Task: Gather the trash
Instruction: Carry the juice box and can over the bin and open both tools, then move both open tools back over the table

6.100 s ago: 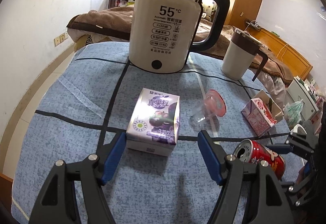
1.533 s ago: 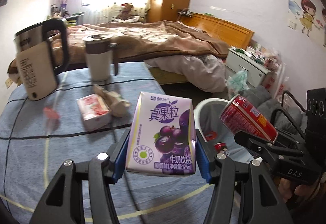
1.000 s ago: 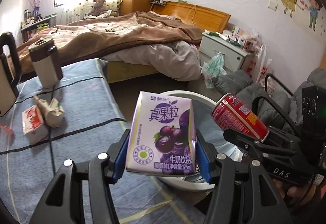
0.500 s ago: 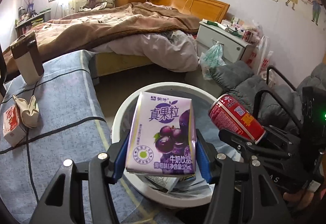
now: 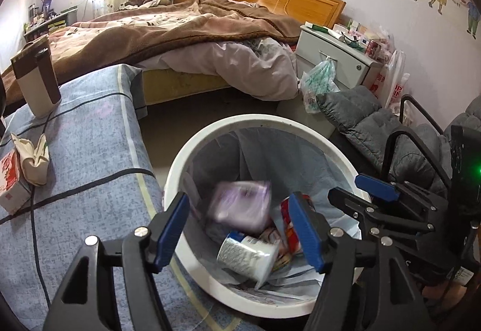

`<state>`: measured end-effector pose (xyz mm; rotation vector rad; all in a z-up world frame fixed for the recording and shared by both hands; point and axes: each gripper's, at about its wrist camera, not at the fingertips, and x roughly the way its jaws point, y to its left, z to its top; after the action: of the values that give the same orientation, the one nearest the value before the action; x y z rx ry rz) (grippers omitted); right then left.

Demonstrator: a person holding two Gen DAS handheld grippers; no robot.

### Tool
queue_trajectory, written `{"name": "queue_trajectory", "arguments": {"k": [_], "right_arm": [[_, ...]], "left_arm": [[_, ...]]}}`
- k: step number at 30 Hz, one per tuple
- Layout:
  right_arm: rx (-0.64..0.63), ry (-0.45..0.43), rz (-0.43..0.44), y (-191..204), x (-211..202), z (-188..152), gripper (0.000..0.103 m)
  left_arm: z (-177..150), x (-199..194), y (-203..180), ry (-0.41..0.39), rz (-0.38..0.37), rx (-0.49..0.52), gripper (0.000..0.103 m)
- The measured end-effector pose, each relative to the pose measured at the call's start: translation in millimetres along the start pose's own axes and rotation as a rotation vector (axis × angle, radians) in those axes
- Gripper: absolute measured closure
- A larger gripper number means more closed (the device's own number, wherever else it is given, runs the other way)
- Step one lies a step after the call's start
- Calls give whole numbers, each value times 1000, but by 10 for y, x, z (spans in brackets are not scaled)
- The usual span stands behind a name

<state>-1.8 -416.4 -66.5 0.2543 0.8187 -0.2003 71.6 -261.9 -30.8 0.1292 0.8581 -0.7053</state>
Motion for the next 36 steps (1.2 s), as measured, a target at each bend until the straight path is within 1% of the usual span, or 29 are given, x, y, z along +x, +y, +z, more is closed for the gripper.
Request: {"name": "queue_trajectory", "arguments": {"k": [4,7,14,23,27,36], "right_arm": [[1,0,-3,6,-5,-2,47],[9,-11,-4,17,-32,1,47],[-10,-28,10,143,-117,5,47],[-47,-60,44,427,-229,40,47],[-69,-68,65,579,-256,61,47],[-127,-69,107,961,-246,67,47]], "left_arm": [[-17,-54,55,-9,-1,-11,32],[-32,-121,83,-32,33,3,32],[-76,-328,223,-72,53,-9,32],[-163,-644,543,-121,83,-76,32],[-211,-772,730,-141,120,-111,32],[-355,-988,1139,-162,162,-182,32]]}}
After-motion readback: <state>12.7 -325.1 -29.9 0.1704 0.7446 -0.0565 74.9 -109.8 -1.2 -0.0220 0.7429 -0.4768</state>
